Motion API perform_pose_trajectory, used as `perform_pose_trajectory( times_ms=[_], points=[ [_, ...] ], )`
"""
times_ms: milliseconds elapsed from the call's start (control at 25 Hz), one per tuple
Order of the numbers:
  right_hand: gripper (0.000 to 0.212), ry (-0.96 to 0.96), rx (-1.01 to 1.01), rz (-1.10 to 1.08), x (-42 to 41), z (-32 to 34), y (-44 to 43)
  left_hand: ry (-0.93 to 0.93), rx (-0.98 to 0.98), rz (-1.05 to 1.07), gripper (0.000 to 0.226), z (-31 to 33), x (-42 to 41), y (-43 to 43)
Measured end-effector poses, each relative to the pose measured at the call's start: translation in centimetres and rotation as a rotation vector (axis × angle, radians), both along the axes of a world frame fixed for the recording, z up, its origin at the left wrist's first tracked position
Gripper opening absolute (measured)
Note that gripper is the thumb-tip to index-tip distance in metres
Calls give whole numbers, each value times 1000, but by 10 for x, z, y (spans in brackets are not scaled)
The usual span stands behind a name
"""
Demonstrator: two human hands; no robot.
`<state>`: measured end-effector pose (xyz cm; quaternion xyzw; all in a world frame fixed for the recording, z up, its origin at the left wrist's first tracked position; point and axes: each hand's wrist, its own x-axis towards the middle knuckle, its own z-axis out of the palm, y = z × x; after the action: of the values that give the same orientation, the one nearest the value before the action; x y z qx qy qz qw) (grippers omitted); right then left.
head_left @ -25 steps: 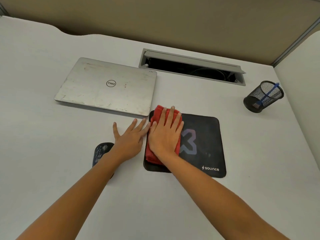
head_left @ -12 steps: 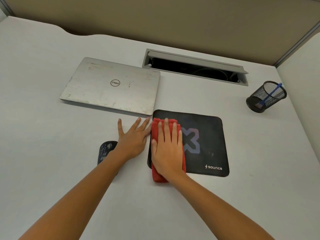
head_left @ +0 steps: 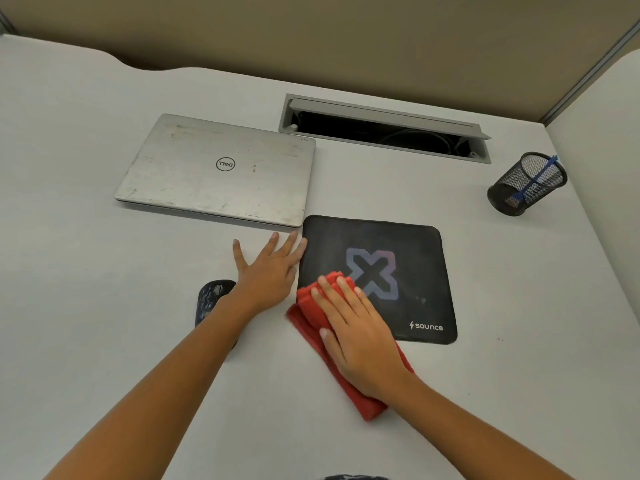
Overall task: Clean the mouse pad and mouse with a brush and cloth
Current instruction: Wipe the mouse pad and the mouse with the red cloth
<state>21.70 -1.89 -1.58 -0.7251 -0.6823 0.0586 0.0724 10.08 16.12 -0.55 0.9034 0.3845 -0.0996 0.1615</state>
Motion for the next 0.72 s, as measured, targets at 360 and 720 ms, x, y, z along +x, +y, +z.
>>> perform_pose_trajectory(
  times_ms=[360,720],
  points=[
    [60,62,-7,-193,41,13,92,55,77,-26,54,9,2,-7],
    [57,342,-17,98,60,23,37,71,42,-36,60,5,-1,-3]
  ],
)
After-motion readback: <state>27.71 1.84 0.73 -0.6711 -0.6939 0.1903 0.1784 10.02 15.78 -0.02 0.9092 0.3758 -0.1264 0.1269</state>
